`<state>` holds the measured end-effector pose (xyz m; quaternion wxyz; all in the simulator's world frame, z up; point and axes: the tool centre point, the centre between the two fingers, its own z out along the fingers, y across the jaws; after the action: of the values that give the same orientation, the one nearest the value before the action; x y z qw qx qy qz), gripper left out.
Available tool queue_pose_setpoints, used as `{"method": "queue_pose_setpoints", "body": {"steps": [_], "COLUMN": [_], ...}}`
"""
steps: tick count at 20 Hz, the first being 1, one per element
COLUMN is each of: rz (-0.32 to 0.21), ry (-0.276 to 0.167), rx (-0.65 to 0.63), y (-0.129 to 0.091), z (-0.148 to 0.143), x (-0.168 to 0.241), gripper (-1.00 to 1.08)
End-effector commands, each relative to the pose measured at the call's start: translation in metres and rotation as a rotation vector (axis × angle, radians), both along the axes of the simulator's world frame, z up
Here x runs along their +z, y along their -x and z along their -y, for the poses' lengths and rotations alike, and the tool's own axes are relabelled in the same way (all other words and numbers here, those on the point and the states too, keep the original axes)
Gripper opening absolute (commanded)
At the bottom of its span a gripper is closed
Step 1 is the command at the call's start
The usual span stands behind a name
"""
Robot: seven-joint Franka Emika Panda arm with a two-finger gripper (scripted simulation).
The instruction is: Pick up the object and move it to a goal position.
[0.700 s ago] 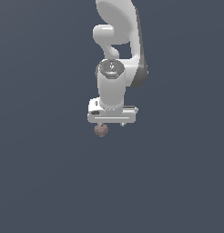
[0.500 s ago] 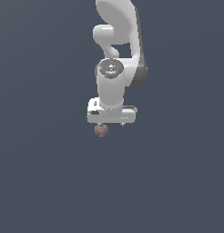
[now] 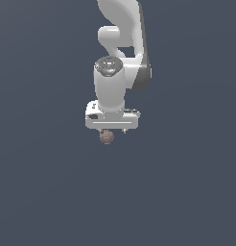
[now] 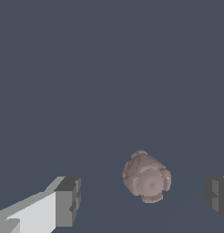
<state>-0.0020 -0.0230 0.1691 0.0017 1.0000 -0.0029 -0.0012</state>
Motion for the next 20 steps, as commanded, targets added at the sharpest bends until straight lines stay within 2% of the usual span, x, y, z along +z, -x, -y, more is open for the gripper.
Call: {"method": "queue_pose_setpoints", "body": {"steps": [1, 10, 20], "rz": [-0.001, -0.001, 0.001], "ry": [0.0, -0.004, -0.006], "rx": [-0.003, -0.118, -0.394], "y": [0.001, 0.009, 0.033], "z": [-0.001, 0.006, 0.023], "x": [-0.001, -0.017, -0.053], "gripper": [1.0, 1.0, 1.0]}}
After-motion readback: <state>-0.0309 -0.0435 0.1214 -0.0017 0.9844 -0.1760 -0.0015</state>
